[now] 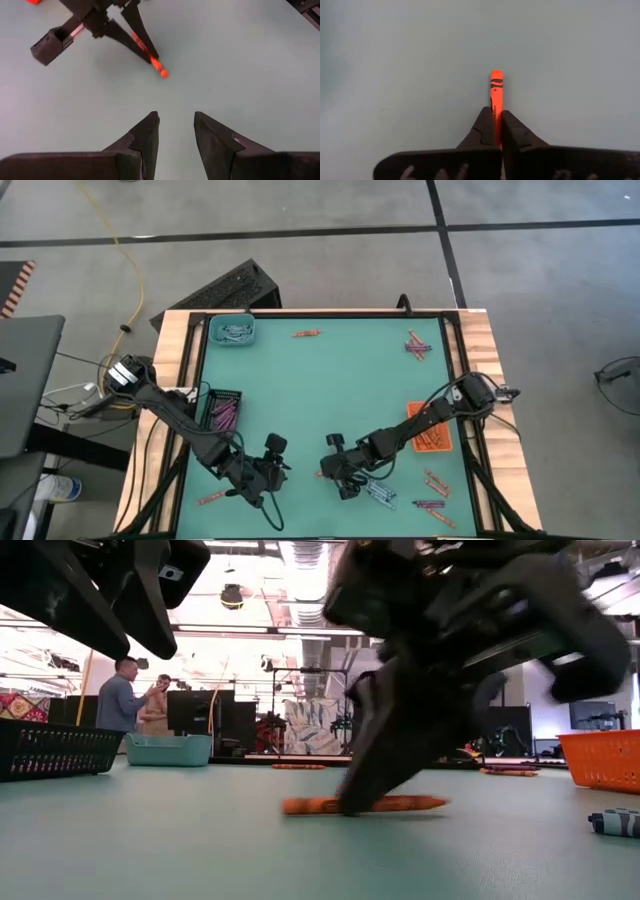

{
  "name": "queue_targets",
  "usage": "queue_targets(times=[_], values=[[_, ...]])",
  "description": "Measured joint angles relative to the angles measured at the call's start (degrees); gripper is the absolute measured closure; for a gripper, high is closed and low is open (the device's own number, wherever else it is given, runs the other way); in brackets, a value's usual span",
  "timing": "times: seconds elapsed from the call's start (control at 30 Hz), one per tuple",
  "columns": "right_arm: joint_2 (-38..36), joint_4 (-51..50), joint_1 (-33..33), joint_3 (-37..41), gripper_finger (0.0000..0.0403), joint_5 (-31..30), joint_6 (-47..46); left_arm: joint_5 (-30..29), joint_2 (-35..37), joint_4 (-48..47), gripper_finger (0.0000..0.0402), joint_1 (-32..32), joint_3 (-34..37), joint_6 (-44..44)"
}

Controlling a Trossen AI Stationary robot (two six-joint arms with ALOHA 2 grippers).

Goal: Sort crayons
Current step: Put the orange crayon into the orange bin

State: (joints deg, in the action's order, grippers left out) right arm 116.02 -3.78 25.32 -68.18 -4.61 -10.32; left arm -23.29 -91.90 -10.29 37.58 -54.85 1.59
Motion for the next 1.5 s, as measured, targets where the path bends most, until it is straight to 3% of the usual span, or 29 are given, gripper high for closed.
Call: queue_targets(times=[0.17, 0.37, 0.57, 0.77, 1.03, 1.23, 1.5], values=[[-4.7, -5.1, 0.3, 0.2, 0.04, -2.1, -2.7, -0.1, 0.0, 0.6, 0.0287, 0.0, 0.0, -1.1], [-11.8, -21.3, 1.5, 0.1, 0.04, -12.4, -12.8, -1.2, 0.0, 1.4, 0.0287, 0.0, 0.0, -1.4], [-18.3, -50.4, 4.1, 0.0, 0.0401, -18.0, -40.3, -1.4, 0.0, 1.3, 0.0287, 0.0, 0.0, -1.4], [-21.5, -71.9, 9.4, 0.1, 0.0401, -15.3, -65.9, -1.2, -0.1, 7.7, 0.0287, -0.1, 4.6, -2.5], [-22.5, -76.1, 14.6, 4.5, 0.0397, -5.9, -81.0, 0.9, -0.1, 12.4, 0.0287, -0.2, 10.1, 1.7], [-22.5, -77.8, 16.0, 8.1, 0.0396, -5.0, -87.2, 6.9, -0.1, 12.5, 0.0287, 0.5, 10.1, 3.6], [-22.5, -76.0, 15.9, 11.2, 0.0379, -5.0, -87.8, 18.4, 0.0, 11.0, 0.0287, 4.5, 10.0, 11.4]])
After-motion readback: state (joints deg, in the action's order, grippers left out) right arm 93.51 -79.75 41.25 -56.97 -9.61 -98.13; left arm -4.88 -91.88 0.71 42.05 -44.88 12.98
